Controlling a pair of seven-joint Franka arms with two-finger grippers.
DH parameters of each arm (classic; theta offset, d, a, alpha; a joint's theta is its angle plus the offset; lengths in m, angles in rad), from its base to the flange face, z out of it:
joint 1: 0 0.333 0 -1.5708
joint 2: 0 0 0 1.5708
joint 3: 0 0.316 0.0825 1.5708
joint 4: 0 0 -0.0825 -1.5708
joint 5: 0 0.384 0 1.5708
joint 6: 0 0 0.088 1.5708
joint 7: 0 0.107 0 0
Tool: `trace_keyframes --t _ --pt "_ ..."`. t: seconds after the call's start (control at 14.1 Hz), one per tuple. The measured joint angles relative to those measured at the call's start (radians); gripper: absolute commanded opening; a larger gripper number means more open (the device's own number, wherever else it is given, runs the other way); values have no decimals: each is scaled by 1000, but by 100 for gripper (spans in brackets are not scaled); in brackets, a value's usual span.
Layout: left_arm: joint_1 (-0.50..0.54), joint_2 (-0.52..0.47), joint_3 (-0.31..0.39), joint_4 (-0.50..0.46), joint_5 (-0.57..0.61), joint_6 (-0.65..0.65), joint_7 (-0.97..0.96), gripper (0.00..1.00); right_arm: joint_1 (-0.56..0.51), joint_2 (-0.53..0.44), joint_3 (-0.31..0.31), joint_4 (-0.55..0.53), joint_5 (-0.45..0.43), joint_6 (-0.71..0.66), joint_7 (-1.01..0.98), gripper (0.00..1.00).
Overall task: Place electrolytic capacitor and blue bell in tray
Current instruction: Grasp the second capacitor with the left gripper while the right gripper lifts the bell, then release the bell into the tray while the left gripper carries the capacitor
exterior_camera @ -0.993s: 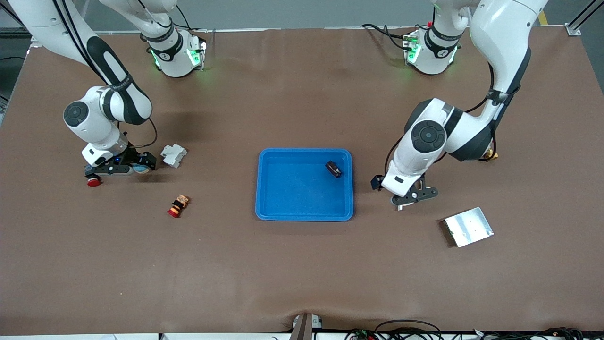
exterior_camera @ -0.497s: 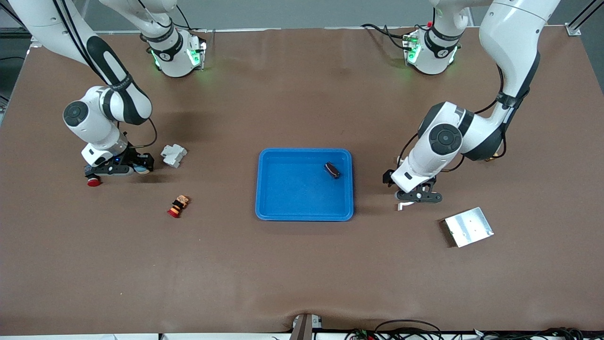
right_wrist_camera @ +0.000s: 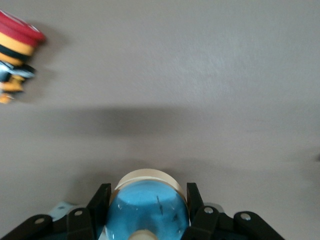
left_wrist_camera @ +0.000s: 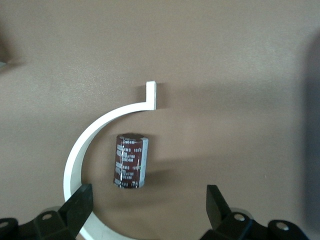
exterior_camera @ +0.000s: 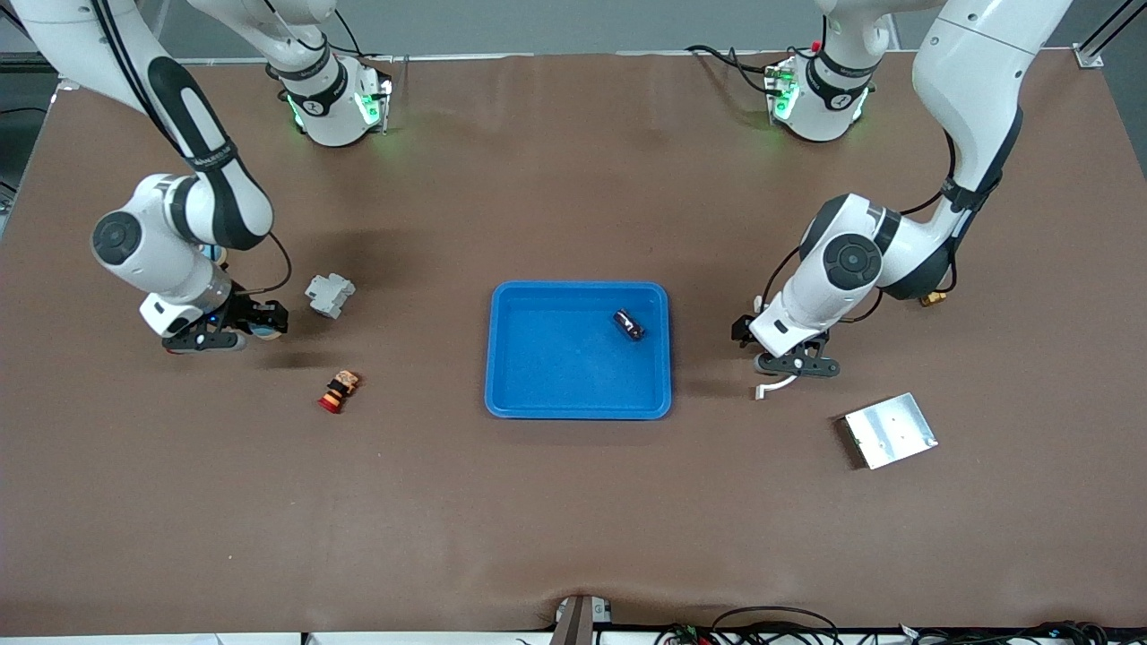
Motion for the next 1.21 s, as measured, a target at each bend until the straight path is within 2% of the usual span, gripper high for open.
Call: trace_keyframes --t 0.14,0.5,0.78,0.85,0.99,1.14,1.21 --pt "12 25 1 -6 31 50 0 100 32 -13 2 102 1 -134 59 0" --pt "50 86 1 -7 90 121 0 100 192 -42 6 263 1 -319 360 0" --pt "53 109 1 -7 90 147 -9 100 337 -42 9 344 2 -376 626 0" --pt "53 109 1 -7 90 148 -16 73 370 -41 10 352 2 -376 688 0" --pt "53 109 1 -6 90 148 -20 32 437 -37 10 360 2 -373 814 0" --pt "54 109 1 -6 90 149 -21 2 497 -25 11 362 2 -359 932 0" --pt "55 108 1 -4 91 149 -22 0 520 -16 11 363 2 -348 980 0"
